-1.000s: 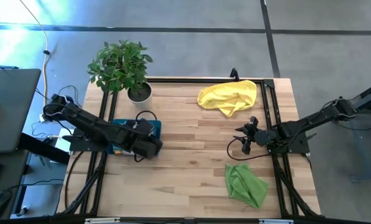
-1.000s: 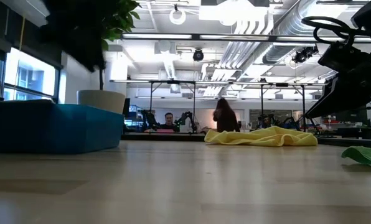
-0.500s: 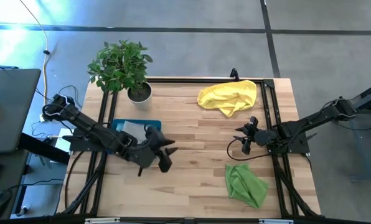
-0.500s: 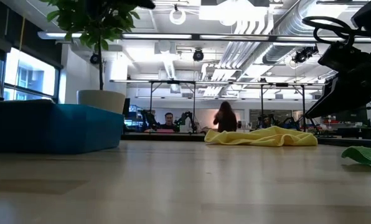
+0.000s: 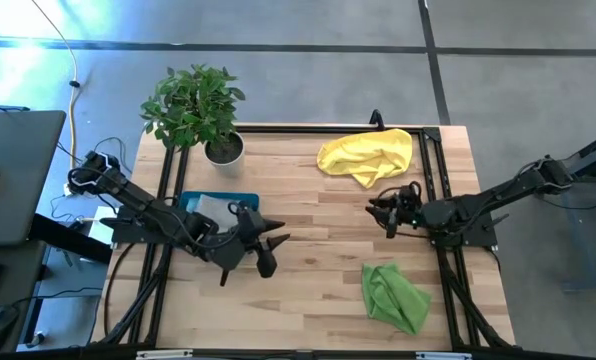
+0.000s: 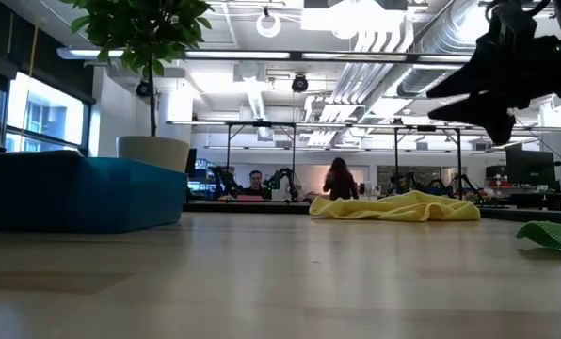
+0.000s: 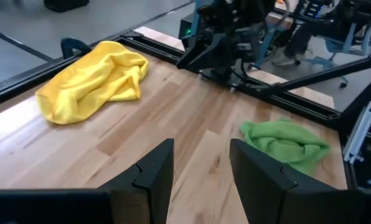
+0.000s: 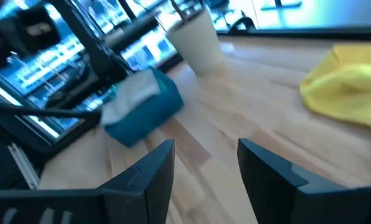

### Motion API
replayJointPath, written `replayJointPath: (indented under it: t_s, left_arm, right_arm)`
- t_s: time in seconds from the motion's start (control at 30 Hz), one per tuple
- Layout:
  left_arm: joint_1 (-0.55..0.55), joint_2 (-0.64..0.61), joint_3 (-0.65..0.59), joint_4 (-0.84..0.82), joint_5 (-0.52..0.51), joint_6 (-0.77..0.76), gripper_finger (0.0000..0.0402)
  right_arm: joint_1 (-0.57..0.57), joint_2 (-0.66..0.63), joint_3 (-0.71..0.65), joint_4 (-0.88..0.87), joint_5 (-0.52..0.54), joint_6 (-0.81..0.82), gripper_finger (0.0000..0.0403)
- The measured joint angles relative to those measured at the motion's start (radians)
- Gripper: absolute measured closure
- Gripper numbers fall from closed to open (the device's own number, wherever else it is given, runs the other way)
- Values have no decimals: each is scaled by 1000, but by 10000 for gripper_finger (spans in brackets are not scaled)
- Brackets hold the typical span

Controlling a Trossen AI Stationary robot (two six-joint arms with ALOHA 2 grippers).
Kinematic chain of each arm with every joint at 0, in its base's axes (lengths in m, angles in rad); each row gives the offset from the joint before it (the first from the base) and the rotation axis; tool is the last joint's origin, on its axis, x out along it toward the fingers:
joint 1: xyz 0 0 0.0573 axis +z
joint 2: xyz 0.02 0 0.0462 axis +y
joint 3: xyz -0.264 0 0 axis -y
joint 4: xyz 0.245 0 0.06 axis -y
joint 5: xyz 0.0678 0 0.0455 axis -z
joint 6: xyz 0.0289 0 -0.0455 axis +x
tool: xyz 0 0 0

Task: Fold microfiber towels
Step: Fold the green towel on the table

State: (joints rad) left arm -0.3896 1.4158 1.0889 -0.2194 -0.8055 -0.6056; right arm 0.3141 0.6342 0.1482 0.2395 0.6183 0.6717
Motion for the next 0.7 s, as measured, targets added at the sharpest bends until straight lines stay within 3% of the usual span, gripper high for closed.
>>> replayJointPath:
  t_s: [0.2, 0.33, 0.7]
  left_arm:
    - [17, 10, 0, 3, -5, 20, 255]
    - [17, 46, -1, 4, -20, 53, 255]
    - [50, 122, -1, 70, -11, 146, 255]
  right_arm:
    - [0, 0, 0, 21, 4, -149, 233]
    - [0, 10, 0, 24, 27, -130, 233]
    - [0, 282, 33, 57, -247, 78, 233]
